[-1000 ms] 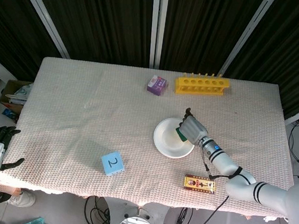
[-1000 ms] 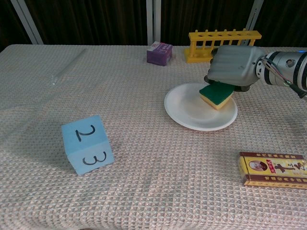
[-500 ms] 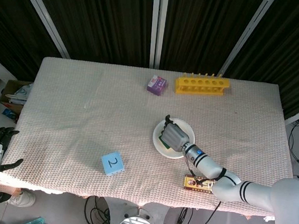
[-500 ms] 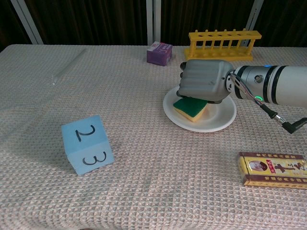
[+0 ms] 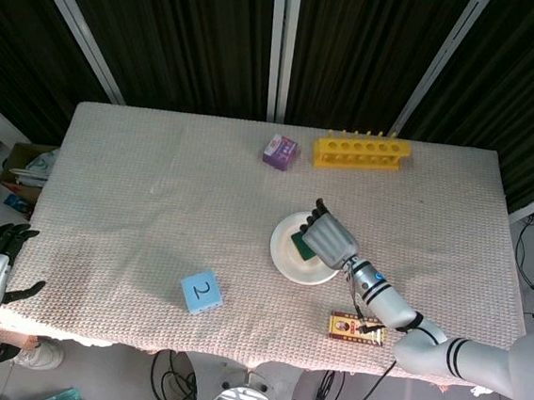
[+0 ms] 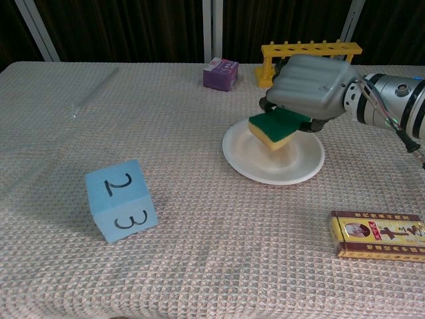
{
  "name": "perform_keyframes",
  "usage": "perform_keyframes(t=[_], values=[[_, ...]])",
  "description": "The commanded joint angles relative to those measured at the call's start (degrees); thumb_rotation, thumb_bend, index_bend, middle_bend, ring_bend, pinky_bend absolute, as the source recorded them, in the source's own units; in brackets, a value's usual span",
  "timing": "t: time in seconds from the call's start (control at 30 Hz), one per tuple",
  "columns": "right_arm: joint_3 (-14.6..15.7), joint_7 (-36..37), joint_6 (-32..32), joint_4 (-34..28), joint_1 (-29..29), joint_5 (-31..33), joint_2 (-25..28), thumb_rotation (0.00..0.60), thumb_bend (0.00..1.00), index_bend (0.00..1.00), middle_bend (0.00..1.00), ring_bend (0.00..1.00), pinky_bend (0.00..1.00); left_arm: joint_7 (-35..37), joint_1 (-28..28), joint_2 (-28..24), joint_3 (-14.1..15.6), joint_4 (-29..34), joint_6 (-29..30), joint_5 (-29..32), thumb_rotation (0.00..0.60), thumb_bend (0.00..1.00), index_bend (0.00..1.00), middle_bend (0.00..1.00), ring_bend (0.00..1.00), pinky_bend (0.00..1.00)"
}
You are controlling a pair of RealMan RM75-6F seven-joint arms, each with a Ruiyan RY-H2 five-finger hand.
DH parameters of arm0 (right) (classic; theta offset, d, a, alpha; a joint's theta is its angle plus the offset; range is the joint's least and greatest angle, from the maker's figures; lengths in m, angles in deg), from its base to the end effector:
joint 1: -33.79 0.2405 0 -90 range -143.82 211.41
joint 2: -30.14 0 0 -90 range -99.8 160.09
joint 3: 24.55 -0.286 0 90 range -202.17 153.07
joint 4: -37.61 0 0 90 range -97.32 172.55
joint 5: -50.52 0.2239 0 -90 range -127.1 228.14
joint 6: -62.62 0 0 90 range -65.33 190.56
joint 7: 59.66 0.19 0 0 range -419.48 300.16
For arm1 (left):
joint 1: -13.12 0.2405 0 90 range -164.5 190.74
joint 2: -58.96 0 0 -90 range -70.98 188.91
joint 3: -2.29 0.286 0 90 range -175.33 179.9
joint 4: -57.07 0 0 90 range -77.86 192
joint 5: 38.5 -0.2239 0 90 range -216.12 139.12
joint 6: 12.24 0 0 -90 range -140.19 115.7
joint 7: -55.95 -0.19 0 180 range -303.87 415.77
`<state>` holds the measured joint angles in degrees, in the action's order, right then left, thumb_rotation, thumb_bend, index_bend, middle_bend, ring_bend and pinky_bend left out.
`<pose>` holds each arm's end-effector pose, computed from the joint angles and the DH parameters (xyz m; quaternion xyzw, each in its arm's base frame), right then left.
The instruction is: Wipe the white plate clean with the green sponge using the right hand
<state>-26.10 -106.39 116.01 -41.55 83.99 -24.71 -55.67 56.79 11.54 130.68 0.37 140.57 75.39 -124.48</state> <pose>-0.1424 -0.4149 -0.0501 0.8665 -0.0047 0.2234 0.4463 -0.3732 0.2073 0.1315 -0.5768 -0.3944 -0.3780 0.6073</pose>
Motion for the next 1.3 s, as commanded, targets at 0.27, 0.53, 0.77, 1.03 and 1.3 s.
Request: perform_keyframes(t=[0.27, 0.53, 0.77, 1.03, 1.3], values=[[-2.0, 11.1, 1.7, 5.1, -6.3, 6.0, 3.2, 0.6, 0.74, 0.67, 0.52, 0.32, 0.2, -2.0, -1.2, -0.6, -0.2, 2.2, -0.8, -0.7, 0.6, 0.0, 0.23, 0.16, 0.12, 0.17], [-5.3, 17.4, -2.7, 16.5, -5.7, 10.9, -4.3, 0.6, 0.68, 0.56, 0.47, 0.3, 0.19, -3.0, -1.1, -0.9, 0.0, 3.2, -0.7, -0.6, 0.6, 0.0, 0.23, 0.16, 0.12, 0.17], [-9.9, 15.9, -7.9, 25.9, -2.3, 18.3, -11.0, 0.6, 0.47, 0.26, 0.34, 0.2, 0.16, -3.3, -1.0, -1.0, 0.1, 3.4, -0.7, -0.3, 0.6, 0.0, 0.23, 0.16, 0.12, 0.17], [-10.5, 13.1, -7.6, 20.3, -2.9, 21.7, -8.4, 0.6, 0.11, 0.0, 0.05, 0.02, 0.08, -2.9, -1.3, -0.5, 0.0, 2.9, -1.3, 0.0, 0.6, 0.0, 0.23, 0.16, 0.12, 0.17], [-7.6, 17.8, 5.4, 1.9, -11.6, 14.1, 3.7, 0.6, 0.11, 0.0, 0.07, 0.01, 0.08, -2.8, -2.2, -0.5, -0.5, 2.8, -1.7, -0.3, 0.6, 0.0, 0.23, 0.16, 0.12, 0.17]])
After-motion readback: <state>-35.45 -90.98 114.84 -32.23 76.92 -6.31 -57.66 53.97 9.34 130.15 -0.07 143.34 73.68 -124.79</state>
